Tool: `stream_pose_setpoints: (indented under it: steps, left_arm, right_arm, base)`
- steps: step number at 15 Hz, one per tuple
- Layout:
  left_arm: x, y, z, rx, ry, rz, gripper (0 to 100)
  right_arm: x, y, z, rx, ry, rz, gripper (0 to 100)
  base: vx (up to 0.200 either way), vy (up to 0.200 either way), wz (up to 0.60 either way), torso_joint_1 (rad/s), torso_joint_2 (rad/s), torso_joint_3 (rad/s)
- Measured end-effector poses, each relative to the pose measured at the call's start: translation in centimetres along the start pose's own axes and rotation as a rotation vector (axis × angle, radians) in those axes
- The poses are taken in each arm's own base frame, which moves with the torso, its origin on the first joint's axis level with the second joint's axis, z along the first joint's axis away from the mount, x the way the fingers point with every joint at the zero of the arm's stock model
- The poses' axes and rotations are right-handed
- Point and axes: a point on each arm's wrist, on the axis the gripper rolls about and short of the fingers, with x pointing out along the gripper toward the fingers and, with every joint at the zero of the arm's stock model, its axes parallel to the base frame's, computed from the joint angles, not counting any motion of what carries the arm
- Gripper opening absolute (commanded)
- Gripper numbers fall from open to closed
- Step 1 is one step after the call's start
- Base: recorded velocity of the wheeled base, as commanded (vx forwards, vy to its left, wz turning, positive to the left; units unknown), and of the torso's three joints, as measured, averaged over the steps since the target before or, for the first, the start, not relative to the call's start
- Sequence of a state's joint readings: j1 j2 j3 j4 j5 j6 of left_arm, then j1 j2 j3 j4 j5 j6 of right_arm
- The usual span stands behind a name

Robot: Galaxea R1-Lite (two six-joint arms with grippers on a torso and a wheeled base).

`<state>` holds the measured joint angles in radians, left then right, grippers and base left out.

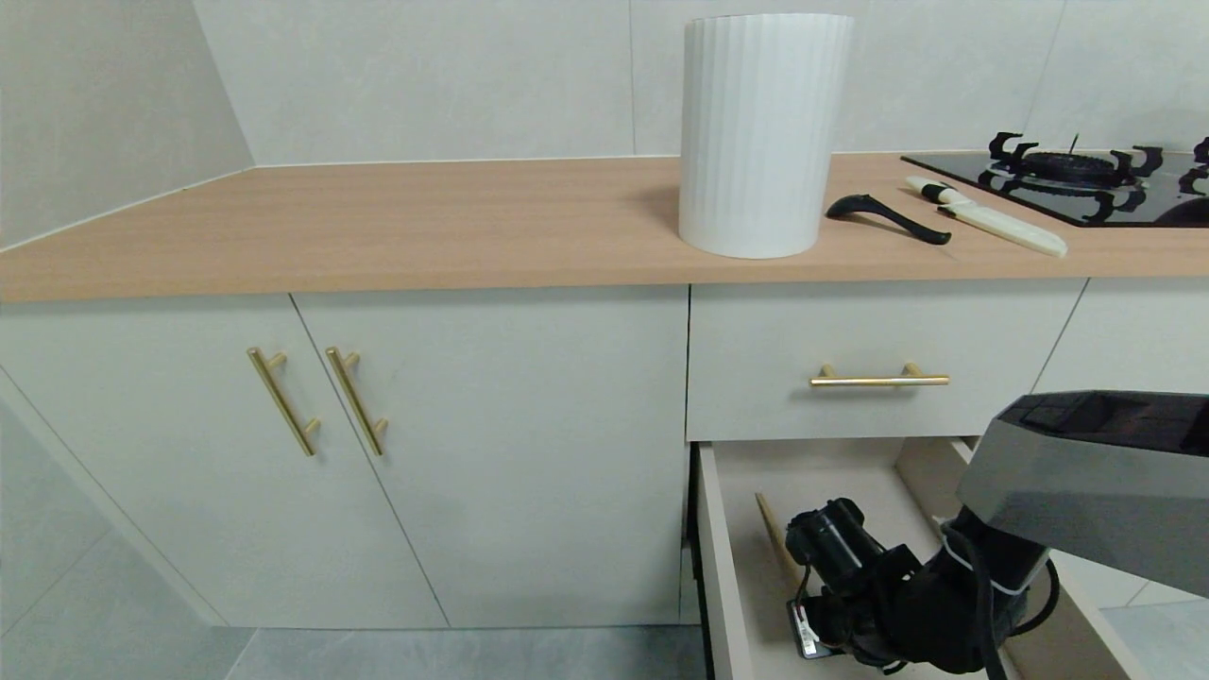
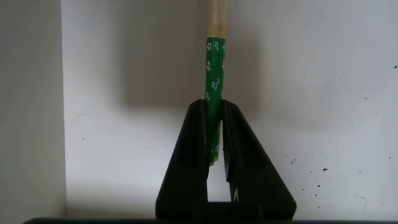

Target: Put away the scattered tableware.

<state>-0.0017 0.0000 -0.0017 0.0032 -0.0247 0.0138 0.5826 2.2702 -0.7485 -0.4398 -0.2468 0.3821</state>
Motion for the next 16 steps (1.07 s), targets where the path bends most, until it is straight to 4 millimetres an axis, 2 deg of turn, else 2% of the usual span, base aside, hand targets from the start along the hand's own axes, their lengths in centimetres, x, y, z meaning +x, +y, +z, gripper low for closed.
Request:
stream_pose_setpoints:
  steps: [6,7,16]
  left_arm:
    - [0.00,0.00,0.00,0.000,0.000,0.000,100]
    - [0.00,0.00,0.00,0.000,0.000,0.000,100]
    - [0.00,0.00,0.00,0.000,0.000,0.000,100]
  right_arm:
    - [0.06,0.00,-0.05,-0.001,0.002,-0.001,0]
    - [0.06,0.00,-0.05,-0.002,0.002,-0.001,100]
    - [-0.02,-0.02,-0.03,-0.001,0.001,-0.001,100]
  base:
    - [0.000,0.000,0.00,0.000,0.00,0.000]
    - [0.000,0.000,0.00,0.000,0.00,0.000]
    - [0.000,0.000,0.00,0.000,0.00,0.000]
